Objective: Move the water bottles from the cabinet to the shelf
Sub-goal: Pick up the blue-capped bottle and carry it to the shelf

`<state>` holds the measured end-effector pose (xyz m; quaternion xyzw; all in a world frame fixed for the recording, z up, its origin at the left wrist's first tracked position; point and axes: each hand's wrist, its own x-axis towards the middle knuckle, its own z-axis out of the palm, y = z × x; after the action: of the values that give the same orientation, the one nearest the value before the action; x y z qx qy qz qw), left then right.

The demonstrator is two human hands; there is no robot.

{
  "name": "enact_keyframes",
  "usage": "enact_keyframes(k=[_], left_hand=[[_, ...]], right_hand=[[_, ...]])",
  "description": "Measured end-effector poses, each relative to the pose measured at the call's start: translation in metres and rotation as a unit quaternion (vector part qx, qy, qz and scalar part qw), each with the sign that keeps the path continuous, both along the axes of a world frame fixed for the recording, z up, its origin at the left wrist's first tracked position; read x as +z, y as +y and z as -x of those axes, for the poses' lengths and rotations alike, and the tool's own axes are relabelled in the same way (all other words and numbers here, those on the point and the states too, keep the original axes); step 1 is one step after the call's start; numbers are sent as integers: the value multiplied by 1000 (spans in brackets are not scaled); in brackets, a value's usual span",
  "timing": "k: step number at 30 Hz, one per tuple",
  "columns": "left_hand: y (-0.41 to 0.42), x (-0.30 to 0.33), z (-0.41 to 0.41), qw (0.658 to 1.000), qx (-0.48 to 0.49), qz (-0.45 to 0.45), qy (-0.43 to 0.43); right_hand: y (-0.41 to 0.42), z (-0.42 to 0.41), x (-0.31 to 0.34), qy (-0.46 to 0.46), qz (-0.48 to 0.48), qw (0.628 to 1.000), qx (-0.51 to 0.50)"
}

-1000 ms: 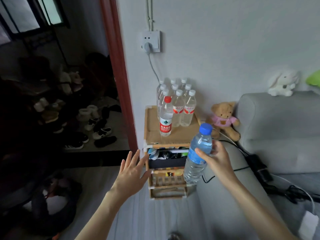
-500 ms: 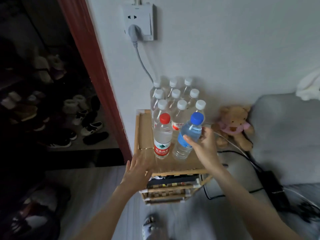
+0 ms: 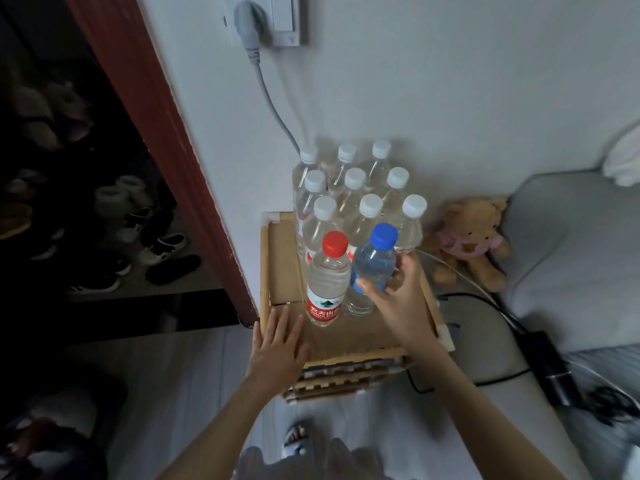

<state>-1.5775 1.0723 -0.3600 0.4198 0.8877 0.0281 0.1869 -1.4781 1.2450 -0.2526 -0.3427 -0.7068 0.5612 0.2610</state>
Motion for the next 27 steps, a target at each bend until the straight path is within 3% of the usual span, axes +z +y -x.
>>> enact_keyframes(k=[3,7,12,19,27], left_hand=[[0,-5,0,1000,3,9,14],[-1,-9,-2,999,7,-52,11],[0,-4,-2,999,16,-31,4],[1,-1,-3,999,21,-29,-9],[2,-1,-2,998,41,-47,-31]], right_hand=[[5,-7,-4,-7,-32,999,29],[8,-9,-9,-10,-44,999,27],[10,-6,-18,-71,-87,994,0],[4,-17,-36,-95,12,992,81],[-2,-6,-51,-94,42,995,19]])
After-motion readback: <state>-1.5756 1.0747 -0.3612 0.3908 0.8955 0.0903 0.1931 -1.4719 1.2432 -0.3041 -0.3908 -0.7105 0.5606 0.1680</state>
